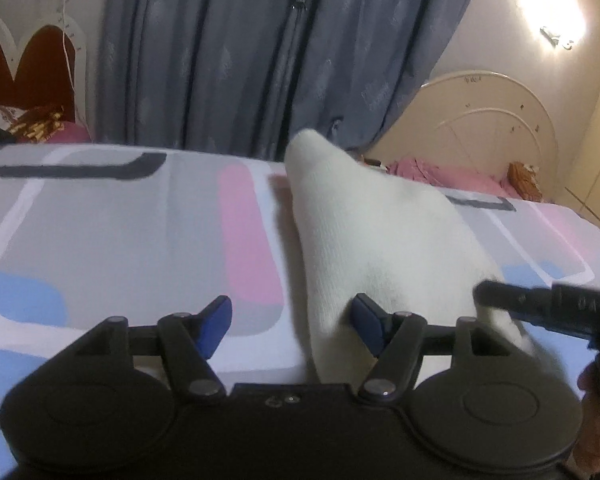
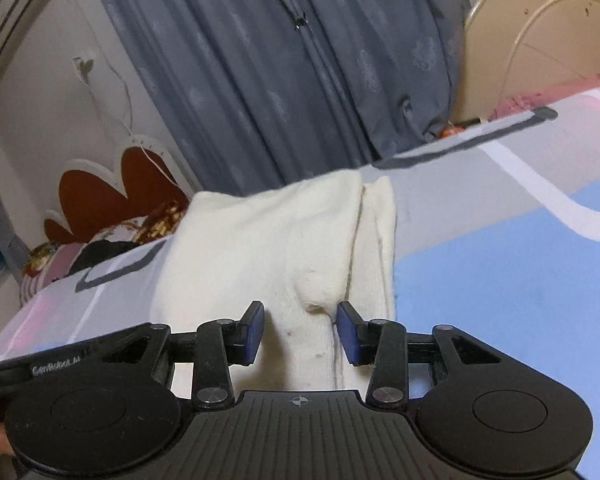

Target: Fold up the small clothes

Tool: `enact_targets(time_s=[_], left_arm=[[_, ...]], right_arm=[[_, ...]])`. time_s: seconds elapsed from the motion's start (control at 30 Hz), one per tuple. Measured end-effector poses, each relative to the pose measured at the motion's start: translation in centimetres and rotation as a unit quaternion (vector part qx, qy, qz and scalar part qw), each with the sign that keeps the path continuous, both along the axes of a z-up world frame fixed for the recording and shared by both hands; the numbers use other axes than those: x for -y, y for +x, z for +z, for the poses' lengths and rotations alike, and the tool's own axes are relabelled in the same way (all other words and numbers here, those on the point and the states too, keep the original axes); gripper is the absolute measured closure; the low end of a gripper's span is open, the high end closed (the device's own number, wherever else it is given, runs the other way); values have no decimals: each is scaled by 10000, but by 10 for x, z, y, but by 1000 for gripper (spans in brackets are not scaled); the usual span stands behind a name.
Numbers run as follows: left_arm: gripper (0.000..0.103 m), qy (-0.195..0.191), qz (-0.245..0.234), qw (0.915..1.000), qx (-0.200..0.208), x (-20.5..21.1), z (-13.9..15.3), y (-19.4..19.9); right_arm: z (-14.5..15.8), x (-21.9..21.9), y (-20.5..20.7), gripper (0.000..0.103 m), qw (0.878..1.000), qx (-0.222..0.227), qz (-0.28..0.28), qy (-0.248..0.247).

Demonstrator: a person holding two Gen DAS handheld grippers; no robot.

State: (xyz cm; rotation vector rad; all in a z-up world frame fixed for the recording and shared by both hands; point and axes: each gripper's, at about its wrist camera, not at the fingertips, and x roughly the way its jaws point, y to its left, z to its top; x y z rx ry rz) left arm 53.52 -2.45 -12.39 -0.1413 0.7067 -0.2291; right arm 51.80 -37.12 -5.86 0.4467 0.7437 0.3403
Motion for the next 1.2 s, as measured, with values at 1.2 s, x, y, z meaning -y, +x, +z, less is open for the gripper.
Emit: enact_targets(time_s=[1.2], left_arm=[[47, -426, -1179, 9904, 579, 47, 39, 35]], right_arm=[[32, 27, -8, 96, 9933, 850, -102, -783]])
